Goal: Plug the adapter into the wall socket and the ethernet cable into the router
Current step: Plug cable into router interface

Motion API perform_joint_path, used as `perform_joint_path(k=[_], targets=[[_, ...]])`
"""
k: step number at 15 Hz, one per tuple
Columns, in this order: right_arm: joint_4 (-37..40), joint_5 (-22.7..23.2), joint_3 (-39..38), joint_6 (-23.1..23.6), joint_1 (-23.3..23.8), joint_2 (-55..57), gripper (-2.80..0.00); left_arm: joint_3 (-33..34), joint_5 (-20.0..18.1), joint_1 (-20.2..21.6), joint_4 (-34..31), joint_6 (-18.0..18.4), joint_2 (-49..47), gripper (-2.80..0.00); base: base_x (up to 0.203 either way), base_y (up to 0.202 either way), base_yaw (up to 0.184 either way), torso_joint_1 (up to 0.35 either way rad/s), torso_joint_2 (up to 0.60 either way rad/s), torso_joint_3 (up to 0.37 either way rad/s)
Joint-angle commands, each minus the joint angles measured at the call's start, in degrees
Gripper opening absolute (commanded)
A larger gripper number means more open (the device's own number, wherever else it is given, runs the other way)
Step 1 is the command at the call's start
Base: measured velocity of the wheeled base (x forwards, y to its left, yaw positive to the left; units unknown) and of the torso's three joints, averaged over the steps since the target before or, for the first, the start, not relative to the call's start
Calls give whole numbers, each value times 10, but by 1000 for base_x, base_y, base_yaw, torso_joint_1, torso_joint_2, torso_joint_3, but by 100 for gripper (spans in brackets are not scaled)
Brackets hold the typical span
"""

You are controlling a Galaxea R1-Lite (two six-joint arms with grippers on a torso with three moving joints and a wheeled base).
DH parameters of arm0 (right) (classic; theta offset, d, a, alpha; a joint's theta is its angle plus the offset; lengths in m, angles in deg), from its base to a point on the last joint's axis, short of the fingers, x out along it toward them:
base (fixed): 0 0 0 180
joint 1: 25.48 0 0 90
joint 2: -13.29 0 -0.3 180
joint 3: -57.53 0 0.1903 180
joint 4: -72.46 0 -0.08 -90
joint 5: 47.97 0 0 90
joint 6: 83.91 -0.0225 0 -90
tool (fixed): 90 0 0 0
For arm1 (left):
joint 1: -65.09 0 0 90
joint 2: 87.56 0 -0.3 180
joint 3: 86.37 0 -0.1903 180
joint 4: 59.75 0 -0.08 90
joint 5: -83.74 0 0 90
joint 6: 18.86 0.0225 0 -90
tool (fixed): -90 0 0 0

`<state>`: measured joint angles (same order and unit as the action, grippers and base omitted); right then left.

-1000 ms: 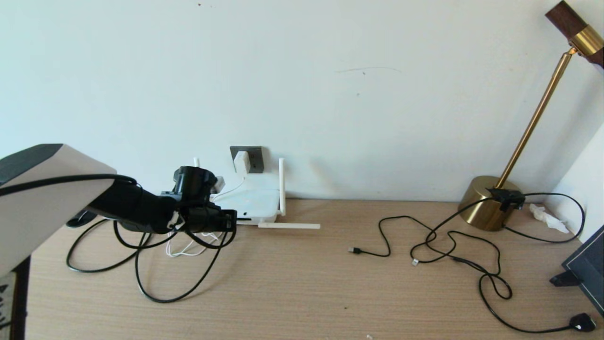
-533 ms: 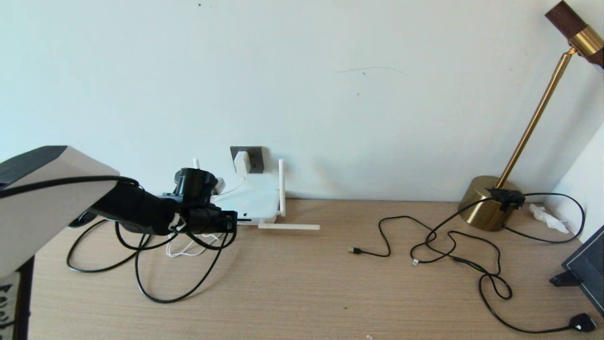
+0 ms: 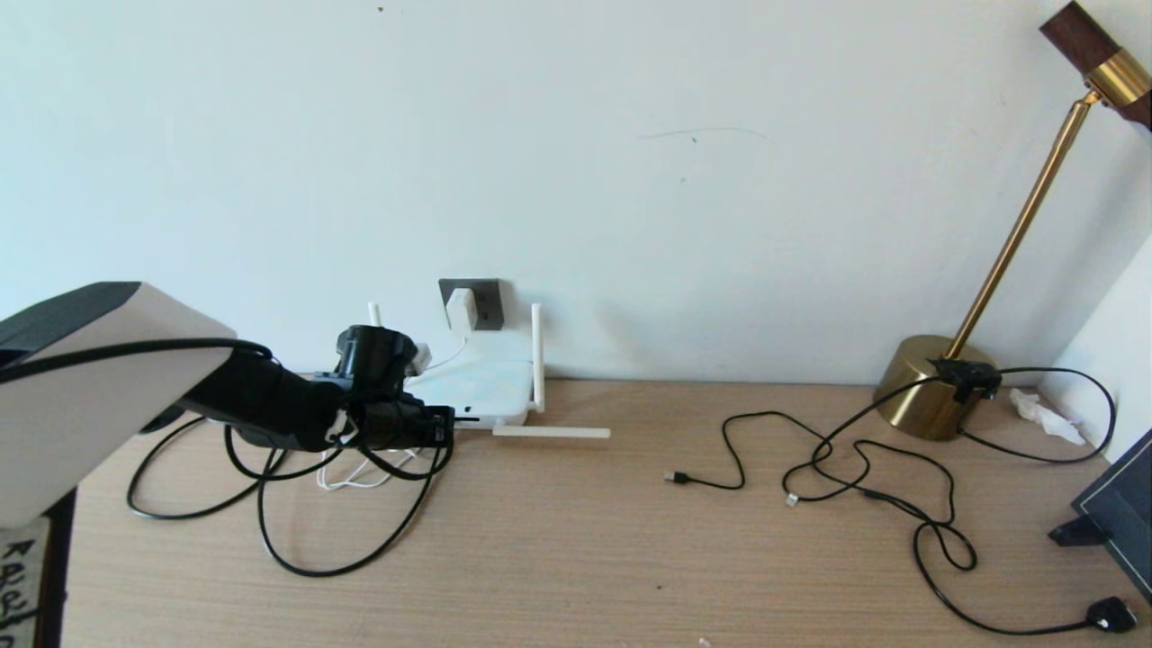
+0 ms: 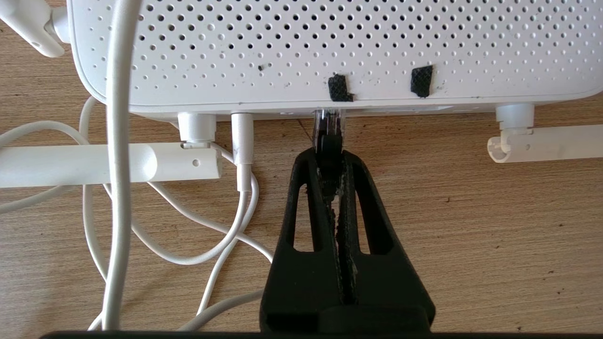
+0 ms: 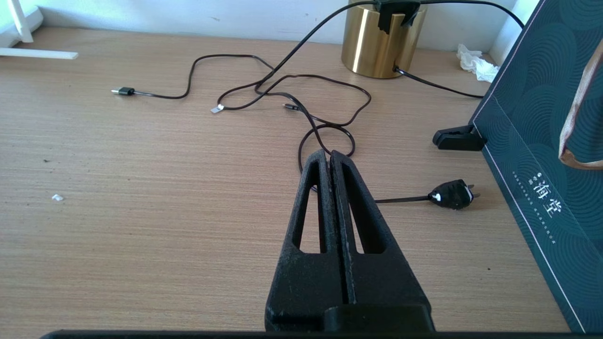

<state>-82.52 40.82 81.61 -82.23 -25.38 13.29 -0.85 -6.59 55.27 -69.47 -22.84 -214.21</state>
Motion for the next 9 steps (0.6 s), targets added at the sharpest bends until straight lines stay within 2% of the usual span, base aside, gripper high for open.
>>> perform_joint_path(k=[1, 9], targets=[[0, 0, 0, 1, 0, 1, -280, -2, 0, -4, 1, -1, -2, -280, 0, 0, 0, 0, 0, 0], [0, 1, 0, 0, 0, 1, -280, -2, 0, -10, 2, -2, -2, -280, 0, 0, 0, 0, 0, 0]])
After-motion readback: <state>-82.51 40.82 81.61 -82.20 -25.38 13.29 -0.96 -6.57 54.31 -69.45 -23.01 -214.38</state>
